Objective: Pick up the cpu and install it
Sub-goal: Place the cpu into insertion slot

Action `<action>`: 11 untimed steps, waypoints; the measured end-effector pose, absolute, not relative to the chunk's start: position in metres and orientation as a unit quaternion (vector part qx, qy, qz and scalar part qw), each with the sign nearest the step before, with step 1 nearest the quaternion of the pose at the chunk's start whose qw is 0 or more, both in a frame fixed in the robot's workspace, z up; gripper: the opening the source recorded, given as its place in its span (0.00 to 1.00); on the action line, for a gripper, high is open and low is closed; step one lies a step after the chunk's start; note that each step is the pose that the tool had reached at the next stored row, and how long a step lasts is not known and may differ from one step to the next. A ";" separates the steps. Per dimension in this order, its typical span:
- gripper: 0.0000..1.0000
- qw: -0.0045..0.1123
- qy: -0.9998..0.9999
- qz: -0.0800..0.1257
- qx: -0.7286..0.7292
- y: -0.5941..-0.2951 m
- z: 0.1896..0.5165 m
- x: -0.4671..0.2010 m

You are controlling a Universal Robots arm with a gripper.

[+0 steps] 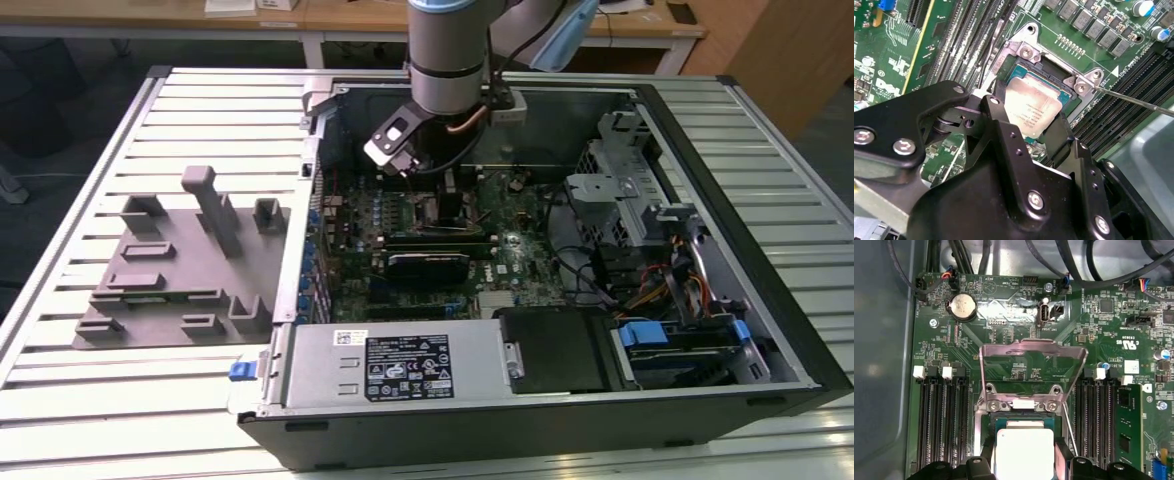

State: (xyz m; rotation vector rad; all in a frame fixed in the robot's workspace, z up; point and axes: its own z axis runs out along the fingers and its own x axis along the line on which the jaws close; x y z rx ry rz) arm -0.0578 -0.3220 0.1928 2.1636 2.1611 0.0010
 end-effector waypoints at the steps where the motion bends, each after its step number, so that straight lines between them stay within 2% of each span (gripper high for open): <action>1: 0.55 0.042 0.706 0.000 0.707 -0.322 0.192 -0.058; 11: 0.55 0.042 0.705 0.000 0.708 -0.322 0.190 -0.058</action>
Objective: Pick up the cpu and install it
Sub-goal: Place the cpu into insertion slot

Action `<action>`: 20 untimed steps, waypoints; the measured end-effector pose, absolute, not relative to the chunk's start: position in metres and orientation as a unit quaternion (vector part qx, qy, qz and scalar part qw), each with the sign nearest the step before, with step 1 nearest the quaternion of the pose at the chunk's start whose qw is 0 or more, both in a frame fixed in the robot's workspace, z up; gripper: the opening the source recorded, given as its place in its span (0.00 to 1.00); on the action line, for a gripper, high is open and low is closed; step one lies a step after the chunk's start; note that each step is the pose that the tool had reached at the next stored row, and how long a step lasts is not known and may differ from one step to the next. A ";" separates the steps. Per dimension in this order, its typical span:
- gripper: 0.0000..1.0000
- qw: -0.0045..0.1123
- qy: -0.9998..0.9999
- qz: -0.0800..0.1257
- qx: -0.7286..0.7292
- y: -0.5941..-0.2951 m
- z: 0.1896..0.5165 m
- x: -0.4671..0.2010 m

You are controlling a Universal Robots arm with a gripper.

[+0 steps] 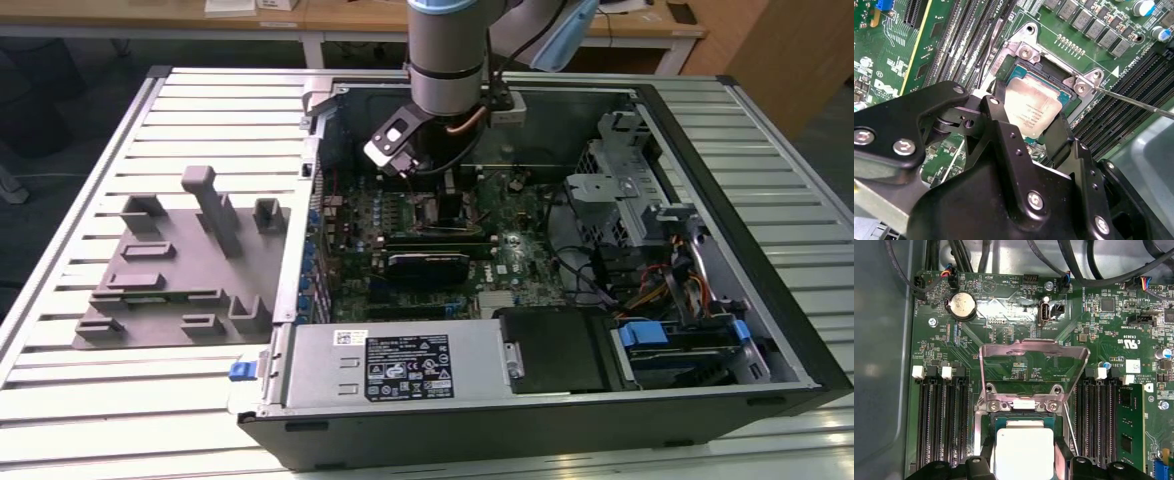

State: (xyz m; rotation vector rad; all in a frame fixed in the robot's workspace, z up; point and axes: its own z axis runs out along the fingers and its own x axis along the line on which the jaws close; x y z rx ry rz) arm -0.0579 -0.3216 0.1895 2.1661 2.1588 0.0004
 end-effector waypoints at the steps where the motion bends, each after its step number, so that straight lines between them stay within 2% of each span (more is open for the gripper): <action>1: 0.55 0.042 0.705 0.000 0.708 -0.322 0.190 -0.058; 8: 0.55 0.042 0.705 0.000 0.708 -0.322 0.189 -0.058; 9: 0.61 0.042 0.705 0.001 0.708 -0.322 0.189 -0.058; 20: 0.61 0.038 0.705 0.004 0.708 -0.322 0.190 -0.058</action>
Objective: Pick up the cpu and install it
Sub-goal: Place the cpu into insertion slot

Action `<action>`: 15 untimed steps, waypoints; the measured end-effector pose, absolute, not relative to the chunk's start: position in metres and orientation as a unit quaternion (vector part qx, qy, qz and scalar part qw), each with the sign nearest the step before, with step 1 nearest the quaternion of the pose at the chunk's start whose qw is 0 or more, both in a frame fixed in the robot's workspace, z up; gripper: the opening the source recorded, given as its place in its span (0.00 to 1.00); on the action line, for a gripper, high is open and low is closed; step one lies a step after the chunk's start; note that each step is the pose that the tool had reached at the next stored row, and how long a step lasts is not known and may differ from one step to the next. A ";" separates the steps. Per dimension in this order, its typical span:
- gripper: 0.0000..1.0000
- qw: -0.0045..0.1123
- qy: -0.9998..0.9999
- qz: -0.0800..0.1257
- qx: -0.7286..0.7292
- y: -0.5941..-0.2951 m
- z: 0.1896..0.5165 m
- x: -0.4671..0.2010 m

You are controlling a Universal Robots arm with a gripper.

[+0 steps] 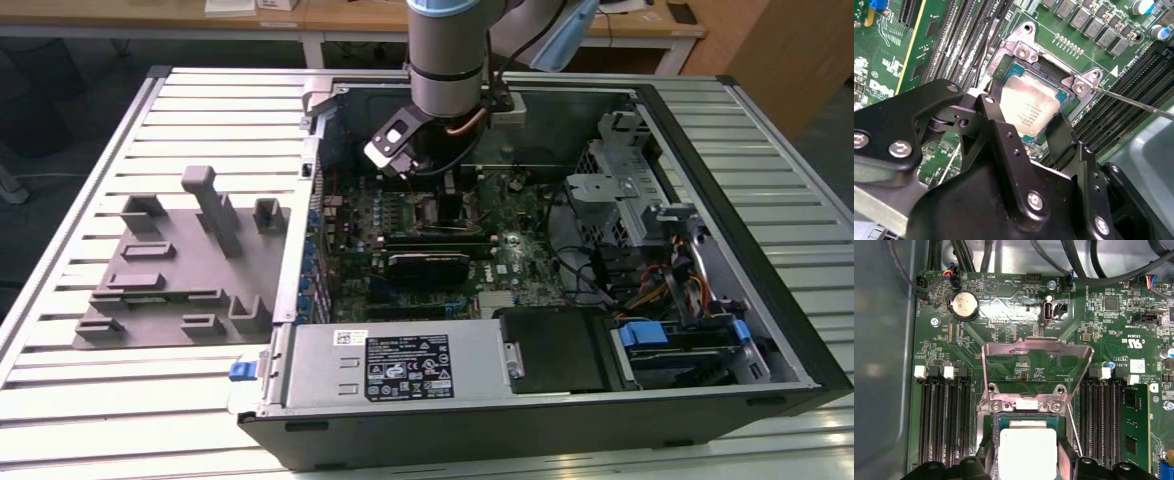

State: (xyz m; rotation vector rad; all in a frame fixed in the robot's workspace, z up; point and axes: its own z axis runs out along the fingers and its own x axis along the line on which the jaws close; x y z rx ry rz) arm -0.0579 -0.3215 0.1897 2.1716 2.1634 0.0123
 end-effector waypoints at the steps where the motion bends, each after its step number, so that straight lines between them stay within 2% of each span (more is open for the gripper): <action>1: 0.61 0.037 0.705 0.005 0.708 -0.322 0.190 -0.058; 15: 0.61 0.037 0.705 0.005 0.708 -0.322 0.205 -0.058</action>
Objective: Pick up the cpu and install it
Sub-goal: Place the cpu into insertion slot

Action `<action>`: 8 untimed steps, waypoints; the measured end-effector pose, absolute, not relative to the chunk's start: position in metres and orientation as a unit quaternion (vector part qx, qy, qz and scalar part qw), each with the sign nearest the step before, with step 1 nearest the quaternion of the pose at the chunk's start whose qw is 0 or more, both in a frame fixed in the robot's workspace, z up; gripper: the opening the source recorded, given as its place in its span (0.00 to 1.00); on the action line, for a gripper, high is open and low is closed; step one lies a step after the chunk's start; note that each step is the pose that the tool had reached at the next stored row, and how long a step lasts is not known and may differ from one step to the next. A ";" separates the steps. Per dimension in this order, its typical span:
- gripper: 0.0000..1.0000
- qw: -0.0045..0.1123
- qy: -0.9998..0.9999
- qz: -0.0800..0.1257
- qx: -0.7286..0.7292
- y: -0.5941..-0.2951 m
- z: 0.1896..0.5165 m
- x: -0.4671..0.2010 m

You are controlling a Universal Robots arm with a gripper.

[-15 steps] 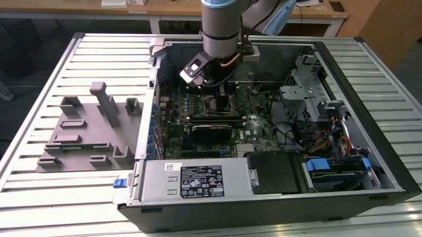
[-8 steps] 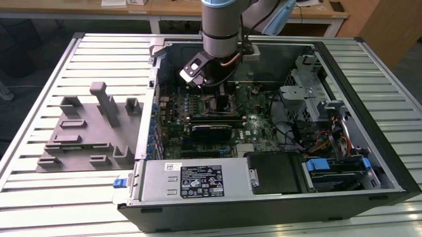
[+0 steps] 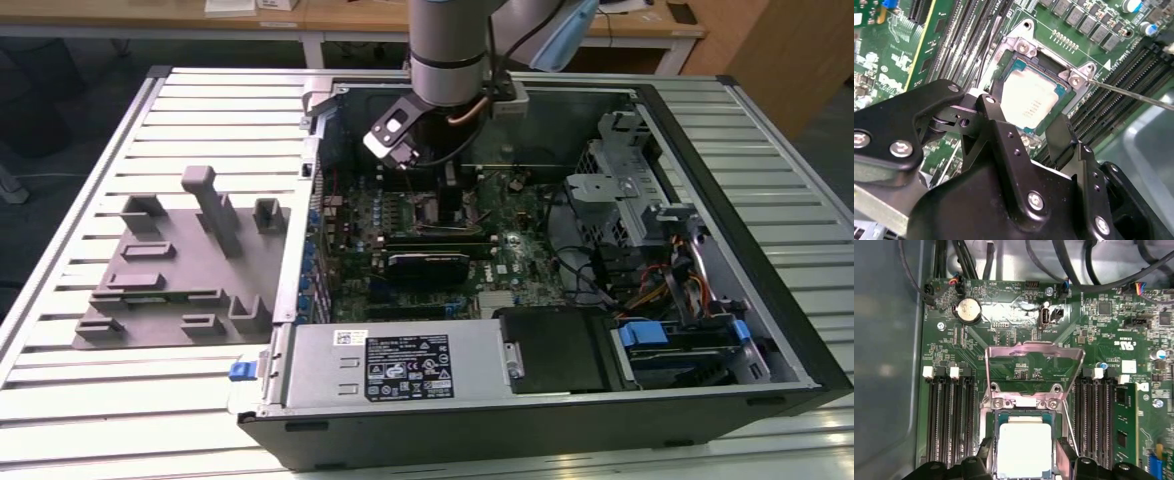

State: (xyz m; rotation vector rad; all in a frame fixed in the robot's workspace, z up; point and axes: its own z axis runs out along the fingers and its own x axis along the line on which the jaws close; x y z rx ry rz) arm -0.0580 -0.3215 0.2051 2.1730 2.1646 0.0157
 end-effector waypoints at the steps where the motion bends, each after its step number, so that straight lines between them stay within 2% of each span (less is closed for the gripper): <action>1: 0.61 0.037 0.705 0.005 0.708 -0.322 0.207 -0.058; 8: 0.61 0.037 0.705 0.005 0.708 -0.322 0.210 -0.058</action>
